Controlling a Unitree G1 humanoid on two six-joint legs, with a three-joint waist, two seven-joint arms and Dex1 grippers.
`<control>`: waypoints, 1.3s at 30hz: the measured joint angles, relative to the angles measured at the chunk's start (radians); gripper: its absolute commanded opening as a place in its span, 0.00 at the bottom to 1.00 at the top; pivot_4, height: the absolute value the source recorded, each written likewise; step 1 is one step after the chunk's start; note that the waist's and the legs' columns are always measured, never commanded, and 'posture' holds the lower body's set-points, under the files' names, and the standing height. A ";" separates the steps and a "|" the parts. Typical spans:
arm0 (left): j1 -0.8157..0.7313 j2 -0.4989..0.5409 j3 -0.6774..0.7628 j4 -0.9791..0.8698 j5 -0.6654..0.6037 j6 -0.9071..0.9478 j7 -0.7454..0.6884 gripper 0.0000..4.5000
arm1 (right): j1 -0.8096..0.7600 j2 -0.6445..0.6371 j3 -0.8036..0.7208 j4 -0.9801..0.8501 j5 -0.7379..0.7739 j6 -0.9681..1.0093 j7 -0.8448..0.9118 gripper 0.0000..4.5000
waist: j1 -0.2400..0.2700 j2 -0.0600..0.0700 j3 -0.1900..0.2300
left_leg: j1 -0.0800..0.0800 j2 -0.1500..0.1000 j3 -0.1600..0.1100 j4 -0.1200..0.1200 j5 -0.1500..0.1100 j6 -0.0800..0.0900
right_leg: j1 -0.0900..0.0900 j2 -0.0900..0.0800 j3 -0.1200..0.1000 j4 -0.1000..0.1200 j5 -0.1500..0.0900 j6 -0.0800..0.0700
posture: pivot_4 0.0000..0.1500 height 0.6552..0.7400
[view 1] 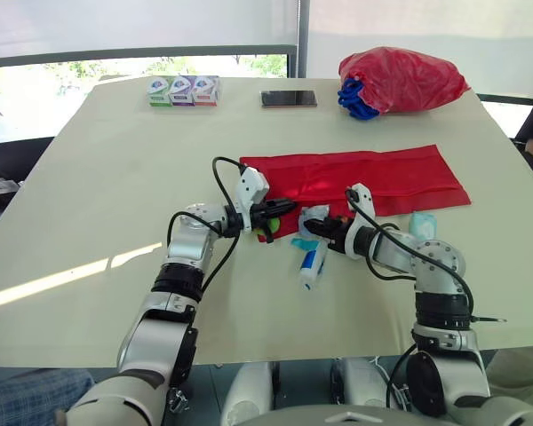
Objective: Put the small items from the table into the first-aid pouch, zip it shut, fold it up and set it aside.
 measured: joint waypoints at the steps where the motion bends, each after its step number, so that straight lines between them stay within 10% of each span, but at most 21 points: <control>1: 0.000 0.000 0.000 0.000 0.000 0.000 0.000 0.00 | -0.002 0.008 -0.007 0.007 0.000 -0.001 -0.001 0.03 | 0.000 0.000 0.000 | 0.000 0.000 0.000 0.000 0.000 0.000 | 0.000 0.000 0.000 0.000 0.000 0.000 | 1.00 1.00; 39: 0.037 -0.013 0.040 -0.109 -0.051 0.087 0.019 0.00 | -0.201 0.138 -0.103 0.462 0.030 -0.375 0.063 0.03 | -0.027 -0.001 0.000 | 0.002 0.002 0.001 -0.001 0.000 -0.001 | 0.000 0.000 0.001 0.001 0.000 0.000 | 1.00 1.00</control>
